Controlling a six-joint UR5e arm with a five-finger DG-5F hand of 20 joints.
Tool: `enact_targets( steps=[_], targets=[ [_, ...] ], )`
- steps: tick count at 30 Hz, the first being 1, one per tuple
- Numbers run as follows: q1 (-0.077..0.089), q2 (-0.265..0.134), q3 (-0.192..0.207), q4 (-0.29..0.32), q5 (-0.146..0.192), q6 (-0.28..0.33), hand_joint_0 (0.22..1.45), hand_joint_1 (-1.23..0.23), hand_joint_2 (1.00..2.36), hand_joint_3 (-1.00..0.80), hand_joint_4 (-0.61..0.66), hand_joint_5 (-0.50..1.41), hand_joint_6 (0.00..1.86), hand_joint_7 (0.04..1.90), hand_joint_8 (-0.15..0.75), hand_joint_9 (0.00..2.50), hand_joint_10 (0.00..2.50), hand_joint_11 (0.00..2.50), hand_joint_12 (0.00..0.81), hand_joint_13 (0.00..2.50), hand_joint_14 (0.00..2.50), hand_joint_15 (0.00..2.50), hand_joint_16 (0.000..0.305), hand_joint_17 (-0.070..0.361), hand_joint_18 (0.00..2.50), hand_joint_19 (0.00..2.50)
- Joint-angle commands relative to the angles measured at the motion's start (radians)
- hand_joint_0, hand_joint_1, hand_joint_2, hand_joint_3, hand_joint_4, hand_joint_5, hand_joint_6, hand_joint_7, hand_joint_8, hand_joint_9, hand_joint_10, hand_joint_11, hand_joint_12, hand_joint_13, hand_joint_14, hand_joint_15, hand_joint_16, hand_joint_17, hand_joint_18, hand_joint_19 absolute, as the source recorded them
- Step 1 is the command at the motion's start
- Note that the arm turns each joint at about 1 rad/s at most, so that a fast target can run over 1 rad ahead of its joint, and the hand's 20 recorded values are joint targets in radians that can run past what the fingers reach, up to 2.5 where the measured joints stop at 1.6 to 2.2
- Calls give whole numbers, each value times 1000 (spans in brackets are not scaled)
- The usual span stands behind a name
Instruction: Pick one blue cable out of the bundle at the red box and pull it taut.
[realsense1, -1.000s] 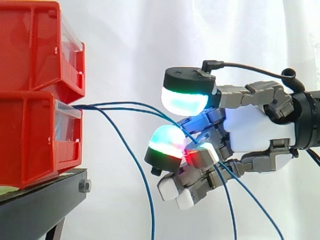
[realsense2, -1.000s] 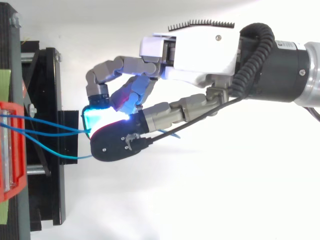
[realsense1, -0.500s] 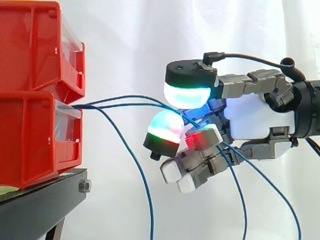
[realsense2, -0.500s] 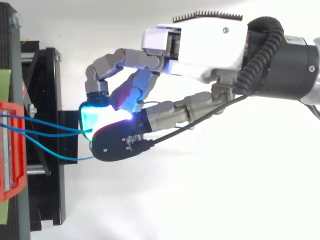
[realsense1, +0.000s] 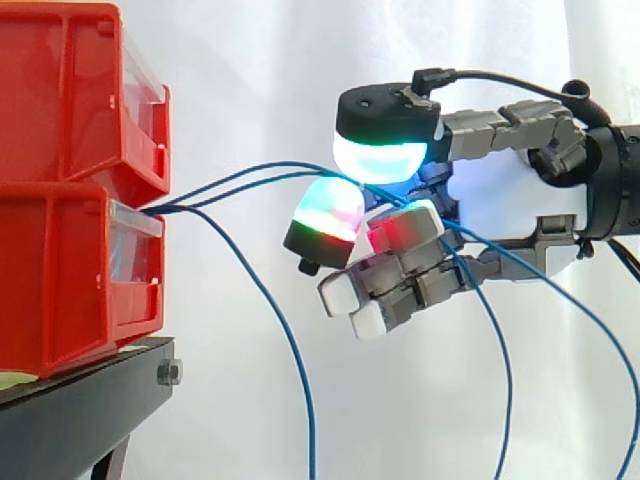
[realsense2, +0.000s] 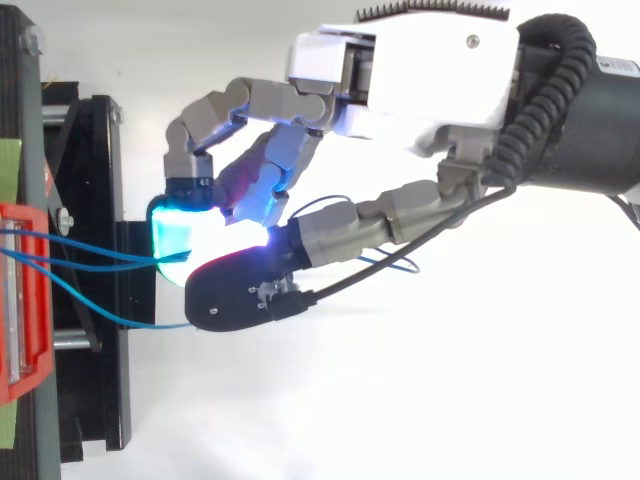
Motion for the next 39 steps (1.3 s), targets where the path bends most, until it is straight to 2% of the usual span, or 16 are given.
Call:
enact_targets(
  steps=[1,15,31,36,39],
  targets=[
    [0,5,0,-7,1,-14,593,-792,1016,-22,175,-96,749,1034,376,1120,10,1224,401,719,20,469,61,138,641,374],
    [0,5,0,-15,1,-14,606,-867,1023,-54,194,-106,751,998,343,1056,12,1274,377,656,19,462,57,127,599,366],
    [9,4,0,-44,1,-14,623,-946,1023,-98,184,-124,765,1029,338,979,15,1241,370,613,18,444,56,126,565,347],
    [9,5,0,-44,1,-14,638,-965,1019,-182,153,-145,794,924,333,943,13,1234,372,597,19,432,56,127,559,322],
    [9,4,0,-44,1,-14,640,-983,1013,-329,161,-148,797,924,333,941,13,1240,372,597,18,429,56,126,557,332]
  ],
)
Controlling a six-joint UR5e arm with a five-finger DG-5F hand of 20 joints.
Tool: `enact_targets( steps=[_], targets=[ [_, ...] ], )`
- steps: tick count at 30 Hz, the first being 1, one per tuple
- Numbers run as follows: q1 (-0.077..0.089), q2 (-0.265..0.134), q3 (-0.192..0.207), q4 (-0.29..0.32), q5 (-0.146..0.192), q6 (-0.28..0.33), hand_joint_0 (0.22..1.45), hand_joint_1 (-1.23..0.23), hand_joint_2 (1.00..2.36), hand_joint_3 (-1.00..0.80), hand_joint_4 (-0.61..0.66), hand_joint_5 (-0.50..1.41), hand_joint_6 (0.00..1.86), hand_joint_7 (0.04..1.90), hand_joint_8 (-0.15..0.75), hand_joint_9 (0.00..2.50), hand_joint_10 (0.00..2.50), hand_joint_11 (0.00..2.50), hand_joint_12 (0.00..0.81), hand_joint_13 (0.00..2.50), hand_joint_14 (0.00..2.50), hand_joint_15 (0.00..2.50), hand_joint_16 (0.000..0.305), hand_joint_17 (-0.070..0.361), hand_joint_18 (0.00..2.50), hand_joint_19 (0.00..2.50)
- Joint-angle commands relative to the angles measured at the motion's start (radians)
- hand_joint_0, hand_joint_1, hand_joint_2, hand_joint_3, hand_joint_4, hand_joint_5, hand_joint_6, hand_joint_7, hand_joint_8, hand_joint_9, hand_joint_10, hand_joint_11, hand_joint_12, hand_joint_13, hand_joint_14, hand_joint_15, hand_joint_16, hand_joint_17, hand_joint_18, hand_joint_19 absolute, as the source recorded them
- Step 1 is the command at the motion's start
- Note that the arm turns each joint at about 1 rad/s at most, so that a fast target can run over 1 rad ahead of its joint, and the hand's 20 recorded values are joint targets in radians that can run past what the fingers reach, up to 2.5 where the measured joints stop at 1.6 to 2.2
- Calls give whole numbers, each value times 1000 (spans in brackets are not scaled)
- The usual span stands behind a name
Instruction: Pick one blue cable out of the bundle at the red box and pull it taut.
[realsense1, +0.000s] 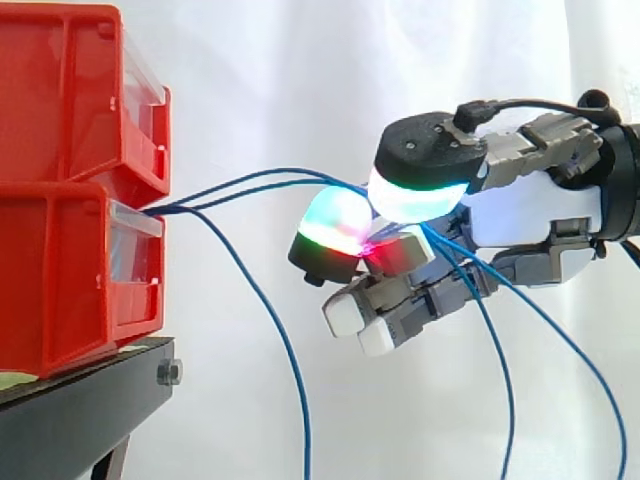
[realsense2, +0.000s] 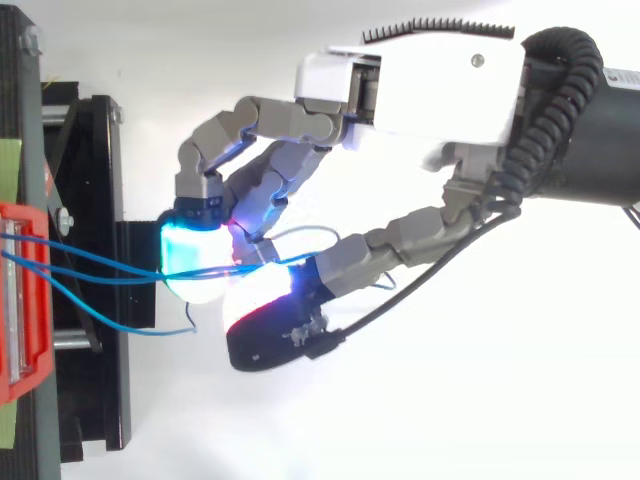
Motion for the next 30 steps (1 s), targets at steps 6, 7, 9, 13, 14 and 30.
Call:
enact_targets(
  steps=[6,7,9,13,14,30],
  targets=[
    [2,-1,0,-8,0,0,514,-859,1000,-500,168,-133,801,915,359,1000,9,1227,387,621,20,455,59,133,562,373],
    [2,-1,-2,-8,0,0,517,-828,1000,-500,164,-123,797,936,367,1048,11,1248,386,640,18,453,58,131,565,385],
    [3,-1,0,-8,0,0,543,-769,1000,-500,152,-119,797,953,356,1059,11,1236,381,648,18,457,56,126,566,400],
    [3,-1,0,-8,2,0,572,-717,1014,-276,110,-118,839,986,356,1099,11,1263,374,676,19,476,54,121,570,417],
    [3,-1,-2,-8,0,0,577,-717,1014,-229,116,-117,850,1002,372,1116,10,1254,389,693,18,472,57,128,596,408],
    [5,1,-2,-20,2,0,623,-936,1018,-195,95,-139,882,1008,337,1052,11,1291,368,662,21,468,54,122,595,359]
  ],
)
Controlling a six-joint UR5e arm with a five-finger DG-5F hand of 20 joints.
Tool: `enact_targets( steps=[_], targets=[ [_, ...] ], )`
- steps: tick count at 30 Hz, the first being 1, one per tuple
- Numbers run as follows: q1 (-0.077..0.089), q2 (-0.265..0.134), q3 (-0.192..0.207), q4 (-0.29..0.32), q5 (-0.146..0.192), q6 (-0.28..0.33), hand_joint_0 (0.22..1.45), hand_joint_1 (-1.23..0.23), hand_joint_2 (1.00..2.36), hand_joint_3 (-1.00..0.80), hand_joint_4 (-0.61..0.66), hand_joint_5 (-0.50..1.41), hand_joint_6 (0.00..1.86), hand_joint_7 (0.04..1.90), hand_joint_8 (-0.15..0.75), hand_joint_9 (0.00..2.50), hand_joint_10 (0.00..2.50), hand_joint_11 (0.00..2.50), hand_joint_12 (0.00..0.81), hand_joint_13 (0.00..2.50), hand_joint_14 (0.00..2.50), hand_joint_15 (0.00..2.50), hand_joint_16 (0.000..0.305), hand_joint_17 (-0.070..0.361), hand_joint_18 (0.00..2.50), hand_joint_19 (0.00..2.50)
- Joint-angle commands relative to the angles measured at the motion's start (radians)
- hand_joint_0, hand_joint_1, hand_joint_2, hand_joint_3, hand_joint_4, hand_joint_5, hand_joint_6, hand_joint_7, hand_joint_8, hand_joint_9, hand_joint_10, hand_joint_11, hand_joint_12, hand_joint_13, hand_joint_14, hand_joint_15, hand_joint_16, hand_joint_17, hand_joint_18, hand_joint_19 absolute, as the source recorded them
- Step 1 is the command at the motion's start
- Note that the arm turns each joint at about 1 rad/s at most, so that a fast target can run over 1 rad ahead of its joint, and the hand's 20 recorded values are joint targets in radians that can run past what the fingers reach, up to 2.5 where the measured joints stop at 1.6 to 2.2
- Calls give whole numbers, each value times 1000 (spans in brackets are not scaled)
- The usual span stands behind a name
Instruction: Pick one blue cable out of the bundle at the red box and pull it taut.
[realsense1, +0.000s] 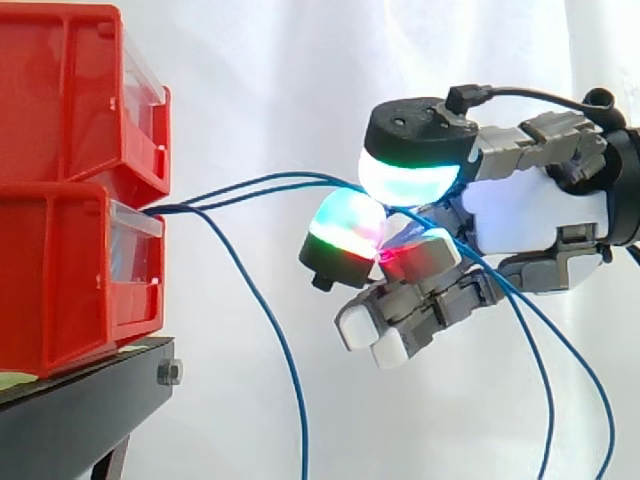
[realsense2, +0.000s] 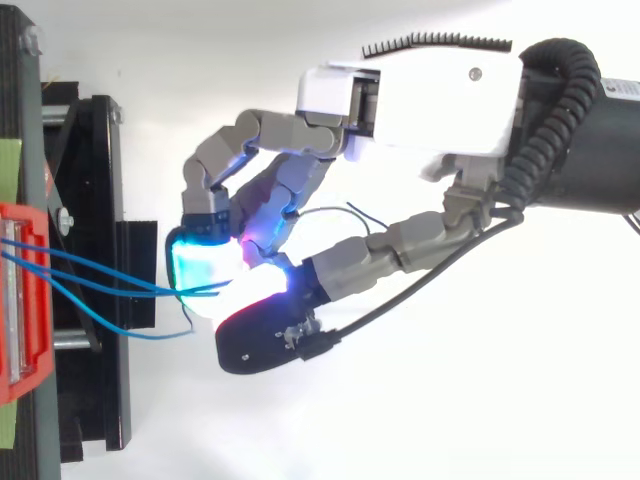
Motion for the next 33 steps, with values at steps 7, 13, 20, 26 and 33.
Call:
enact_targets(
  steps=[7,13,20,26,33],
  targets=[
    [1,1,-1,-2,0,0,713,-1012,1000,-500,108,-147,876,956,330,1001,12,1244,371,648,19,429,54,122,598,304],
    [1,0,-1,-6,0,0,535,-913,1000,-500,153,-138,867,949,354,1044,10,1257,380,655,18,455,56,126,603,373],
    [1,0,-1,-9,0,0,564,-673,1004,-434,126,-121,848,992,349,1100,11,1257,374,680,21,475,54,122,587,409],
    [-1,0,-1,-9,0,0,576,-703,1013,-214,122,-114,872,1023,384,1140,8,1257,397,719,18,471,59,134,629,399],
    [1,1,-1,-9,-1,0,587,-775,1014,-92,119,-107,888,1031,395,1171,4,1287,407,754,18,476,62,139,681,379]
  ],
)
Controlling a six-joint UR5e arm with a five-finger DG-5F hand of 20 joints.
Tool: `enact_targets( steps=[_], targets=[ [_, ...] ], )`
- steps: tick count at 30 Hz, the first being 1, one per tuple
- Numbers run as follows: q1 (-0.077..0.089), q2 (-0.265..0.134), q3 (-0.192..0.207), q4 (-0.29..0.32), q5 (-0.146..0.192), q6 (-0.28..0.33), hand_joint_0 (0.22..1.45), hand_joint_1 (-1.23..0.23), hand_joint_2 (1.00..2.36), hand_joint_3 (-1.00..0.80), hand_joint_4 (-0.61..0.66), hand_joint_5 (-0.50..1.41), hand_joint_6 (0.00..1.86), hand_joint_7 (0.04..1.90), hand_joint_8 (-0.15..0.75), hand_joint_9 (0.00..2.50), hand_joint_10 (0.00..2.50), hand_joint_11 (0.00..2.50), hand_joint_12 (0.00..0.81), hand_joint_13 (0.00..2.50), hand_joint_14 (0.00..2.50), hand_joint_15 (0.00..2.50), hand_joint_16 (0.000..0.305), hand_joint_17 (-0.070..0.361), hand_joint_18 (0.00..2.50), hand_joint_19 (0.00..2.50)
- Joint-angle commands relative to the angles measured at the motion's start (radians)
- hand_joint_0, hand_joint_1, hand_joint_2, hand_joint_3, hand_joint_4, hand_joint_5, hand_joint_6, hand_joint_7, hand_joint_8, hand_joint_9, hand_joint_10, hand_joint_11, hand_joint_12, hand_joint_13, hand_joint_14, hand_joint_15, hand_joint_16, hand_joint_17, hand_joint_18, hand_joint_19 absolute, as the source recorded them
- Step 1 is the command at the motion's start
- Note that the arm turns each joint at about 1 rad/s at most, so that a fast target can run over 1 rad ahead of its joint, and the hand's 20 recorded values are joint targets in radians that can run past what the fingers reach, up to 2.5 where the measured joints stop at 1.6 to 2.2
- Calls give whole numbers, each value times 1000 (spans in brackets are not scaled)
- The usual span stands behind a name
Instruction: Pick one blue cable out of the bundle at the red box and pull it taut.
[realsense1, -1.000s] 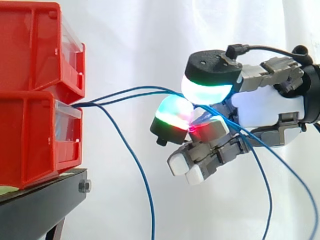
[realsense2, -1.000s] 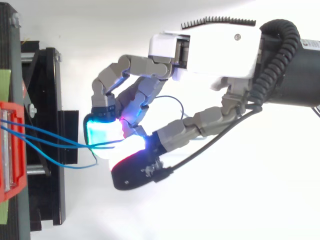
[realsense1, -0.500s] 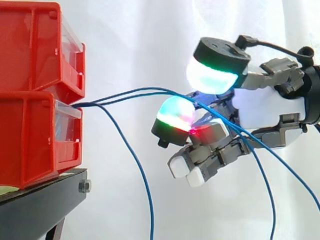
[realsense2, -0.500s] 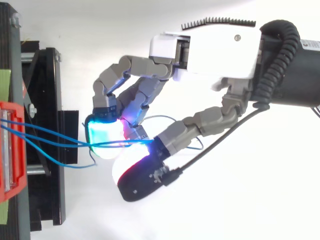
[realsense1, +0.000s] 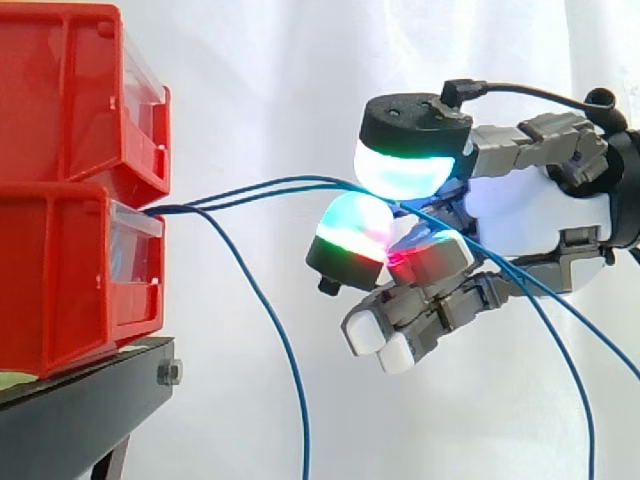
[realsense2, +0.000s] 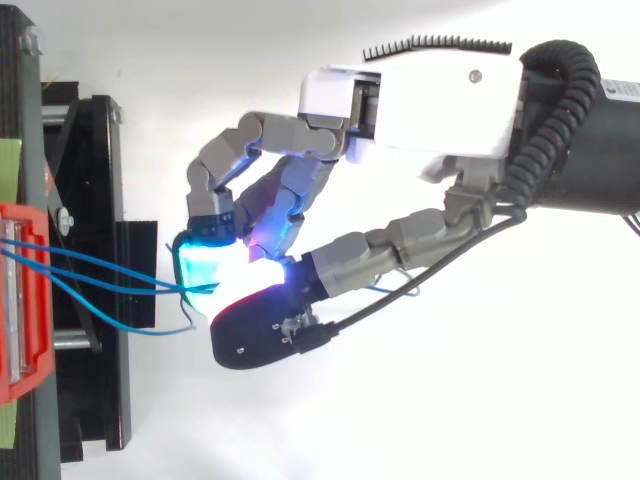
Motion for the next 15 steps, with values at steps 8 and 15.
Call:
enact_targets(
  steps=[8,15],
  targets=[
    [-1,1,0,0,0,0,698,-992,1020,-191,7,-133,902,1148,322,1067,12,1283,364,692,19,455,53,120,639,310],
    [0,0,0,2,1,0,743,-1008,1014,-318,-44,-143,907,1088,299,1028,11,1251,360,656,18,425,53,119,621,286]
  ],
)
